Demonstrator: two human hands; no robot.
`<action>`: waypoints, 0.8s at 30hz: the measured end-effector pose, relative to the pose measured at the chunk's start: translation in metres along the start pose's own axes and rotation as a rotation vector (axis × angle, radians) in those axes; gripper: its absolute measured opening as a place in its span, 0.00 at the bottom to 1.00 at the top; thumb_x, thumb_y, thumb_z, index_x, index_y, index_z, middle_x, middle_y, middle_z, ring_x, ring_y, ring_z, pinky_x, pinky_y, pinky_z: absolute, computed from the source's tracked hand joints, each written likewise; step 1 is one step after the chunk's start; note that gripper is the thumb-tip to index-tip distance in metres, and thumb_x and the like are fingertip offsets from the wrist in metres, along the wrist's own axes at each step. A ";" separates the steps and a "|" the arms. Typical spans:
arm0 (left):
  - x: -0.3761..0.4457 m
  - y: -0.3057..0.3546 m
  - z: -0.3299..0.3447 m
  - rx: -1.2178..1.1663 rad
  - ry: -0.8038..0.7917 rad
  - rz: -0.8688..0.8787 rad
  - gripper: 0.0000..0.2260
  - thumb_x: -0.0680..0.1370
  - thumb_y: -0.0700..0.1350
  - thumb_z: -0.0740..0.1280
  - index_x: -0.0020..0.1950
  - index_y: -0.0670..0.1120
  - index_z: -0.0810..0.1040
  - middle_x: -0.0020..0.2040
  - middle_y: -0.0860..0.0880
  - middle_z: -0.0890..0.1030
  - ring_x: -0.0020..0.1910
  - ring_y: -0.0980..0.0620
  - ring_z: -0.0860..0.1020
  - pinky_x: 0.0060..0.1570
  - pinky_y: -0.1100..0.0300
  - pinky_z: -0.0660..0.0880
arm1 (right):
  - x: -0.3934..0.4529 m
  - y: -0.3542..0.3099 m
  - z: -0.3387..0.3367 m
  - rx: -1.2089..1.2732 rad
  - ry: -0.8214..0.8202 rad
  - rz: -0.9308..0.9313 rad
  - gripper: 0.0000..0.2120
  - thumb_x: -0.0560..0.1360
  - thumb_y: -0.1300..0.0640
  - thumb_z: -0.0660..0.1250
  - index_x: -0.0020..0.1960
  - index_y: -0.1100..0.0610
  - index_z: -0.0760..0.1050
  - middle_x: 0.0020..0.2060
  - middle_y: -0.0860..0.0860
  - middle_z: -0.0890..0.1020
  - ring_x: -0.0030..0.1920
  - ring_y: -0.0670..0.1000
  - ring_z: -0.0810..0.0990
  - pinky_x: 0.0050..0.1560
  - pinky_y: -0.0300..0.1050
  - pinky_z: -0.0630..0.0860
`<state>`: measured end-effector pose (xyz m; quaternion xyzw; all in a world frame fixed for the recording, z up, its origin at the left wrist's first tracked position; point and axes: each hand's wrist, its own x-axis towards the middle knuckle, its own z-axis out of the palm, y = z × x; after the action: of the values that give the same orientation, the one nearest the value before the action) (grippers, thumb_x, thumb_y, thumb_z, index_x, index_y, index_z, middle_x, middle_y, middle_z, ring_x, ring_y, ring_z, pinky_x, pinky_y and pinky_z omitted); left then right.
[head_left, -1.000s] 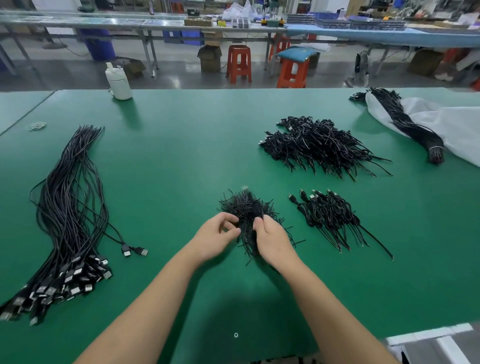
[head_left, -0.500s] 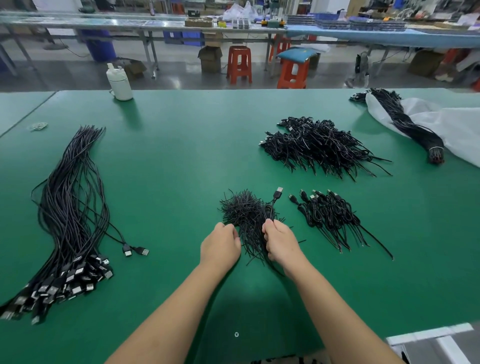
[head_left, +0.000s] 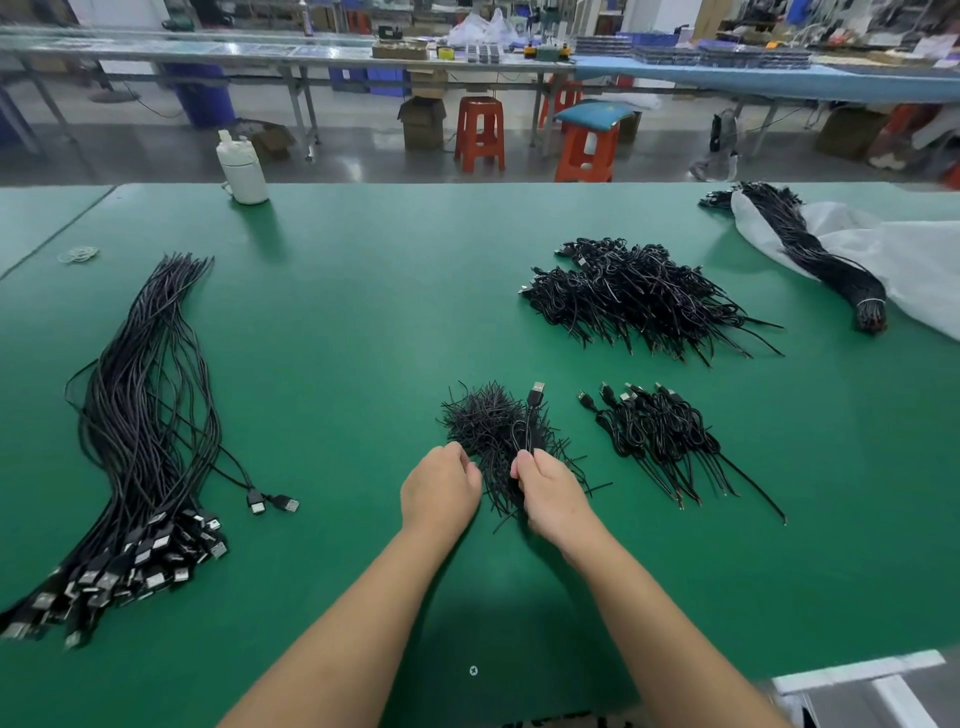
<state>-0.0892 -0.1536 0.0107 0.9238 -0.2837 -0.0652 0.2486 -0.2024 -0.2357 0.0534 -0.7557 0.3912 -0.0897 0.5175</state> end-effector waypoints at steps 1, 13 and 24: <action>-0.001 -0.002 -0.002 -0.013 -0.010 0.009 0.08 0.78 0.49 0.61 0.40 0.50 0.70 0.41 0.53 0.76 0.38 0.50 0.73 0.35 0.58 0.66 | -0.001 -0.001 -0.001 -0.011 -0.006 -0.004 0.13 0.81 0.53 0.53 0.40 0.52 0.69 0.31 0.48 0.70 0.32 0.49 0.68 0.37 0.45 0.65; -0.043 -0.042 -0.028 -0.433 -0.100 0.206 0.09 0.75 0.42 0.69 0.36 0.50 0.73 0.30 0.53 0.70 0.30 0.57 0.67 0.33 0.66 0.65 | -0.005 -0.008 0.011 0.575 -0.168 0.019 0.13 0.85 0.58 0.55 0.46 0.60 0.74 0.55 0.57 0.80 0.36 0.47 0.77 0.28 0.40 0.71; -0.046 -0.033 -0.054 -0.415 -0.218 0.241 0.07 0.76 0.42 0.68 0.39 0.51 0.76 0.29 0.56 0.72 0.29 0.59 0.68 0.33 0.67 0.66 | -0.003 -0.014 0.016 0.577 -0.184 -0.035 0.14 0.85 0.59 0.53 0.48 0.64 0.74 0.35 0.57 0.77 0.31 0.51 0.75 0.35 0.39 0.75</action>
<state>-0.0972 -0.0812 0.0404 0.8002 -0.3971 -0.1909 0.4068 -0.1891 -0.2197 0.0588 -0.5891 0.2880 -0.1371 0.7425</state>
